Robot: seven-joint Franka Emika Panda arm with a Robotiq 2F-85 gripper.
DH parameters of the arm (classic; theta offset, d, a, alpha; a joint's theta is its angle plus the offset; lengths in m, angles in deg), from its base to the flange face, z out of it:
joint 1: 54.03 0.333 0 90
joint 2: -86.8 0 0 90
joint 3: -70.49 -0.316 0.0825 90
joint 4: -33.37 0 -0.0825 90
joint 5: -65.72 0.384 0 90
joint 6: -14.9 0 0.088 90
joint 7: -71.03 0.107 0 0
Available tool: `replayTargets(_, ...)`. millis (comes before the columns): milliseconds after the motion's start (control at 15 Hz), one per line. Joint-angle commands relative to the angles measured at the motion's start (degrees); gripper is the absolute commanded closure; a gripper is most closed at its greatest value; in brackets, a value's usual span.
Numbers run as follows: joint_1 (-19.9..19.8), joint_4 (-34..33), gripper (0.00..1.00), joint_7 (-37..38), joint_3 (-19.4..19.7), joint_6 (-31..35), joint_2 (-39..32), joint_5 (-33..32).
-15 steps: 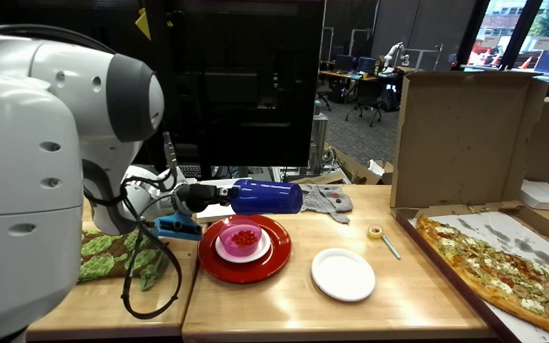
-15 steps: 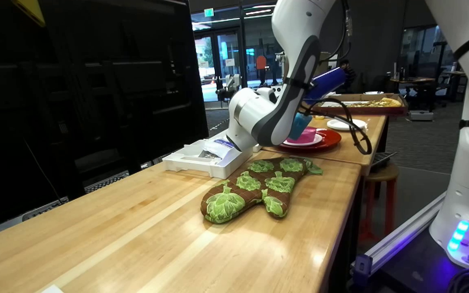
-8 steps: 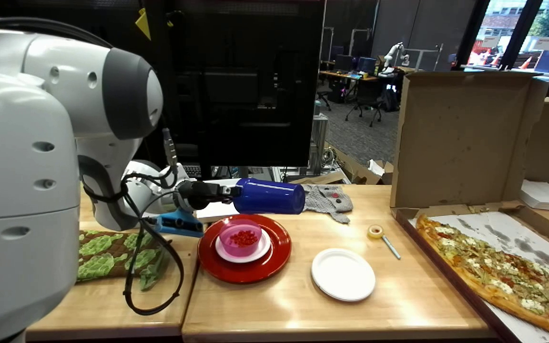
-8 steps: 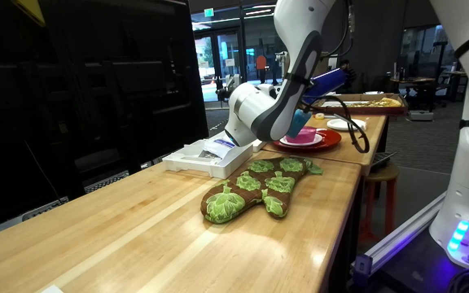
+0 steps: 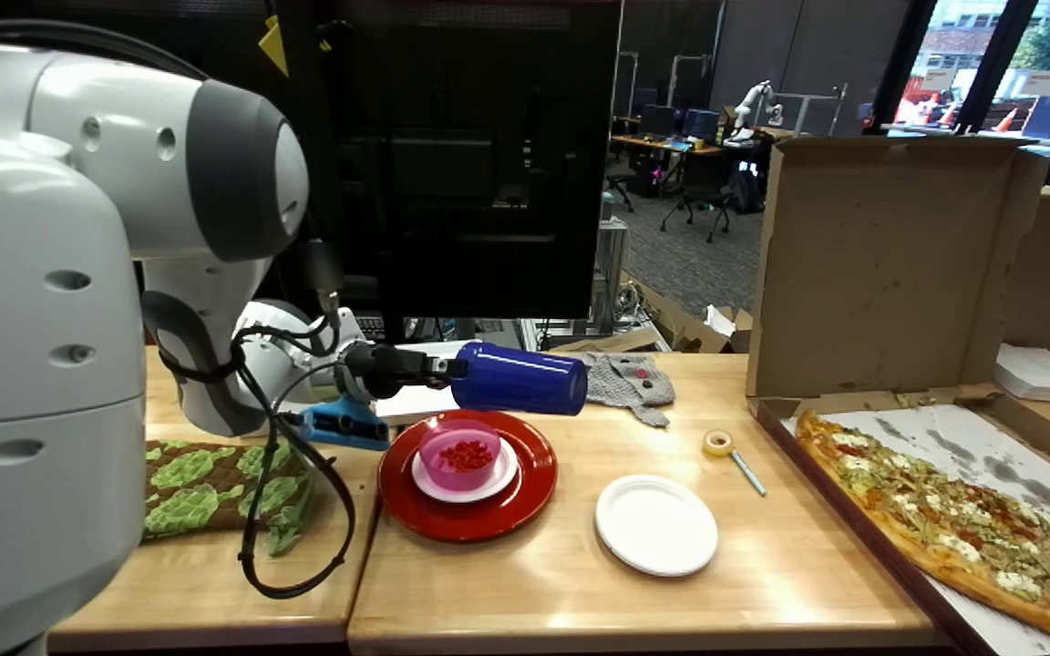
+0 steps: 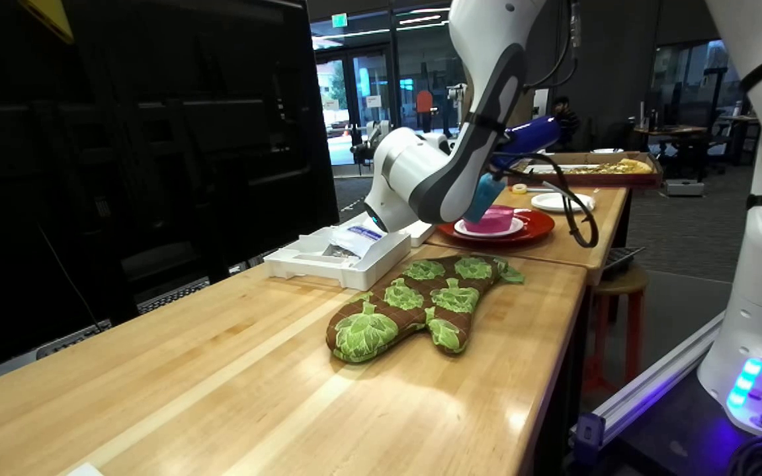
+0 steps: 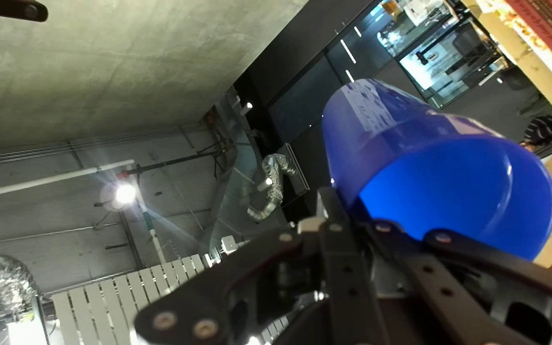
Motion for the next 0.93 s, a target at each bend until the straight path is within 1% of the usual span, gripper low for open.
replayTargets(0,-0.61,2.55,0.99,-1.56,-0.71,2.32,3.81,0.60)
replayTargets(467,-1.11,4.67,0.99,-2.26,-0.91,5.72,7.90,1.06)
replayTargets(867,-1.77,6.99,0.99,-4.95,-0.81,11.62,12.42,1.27)
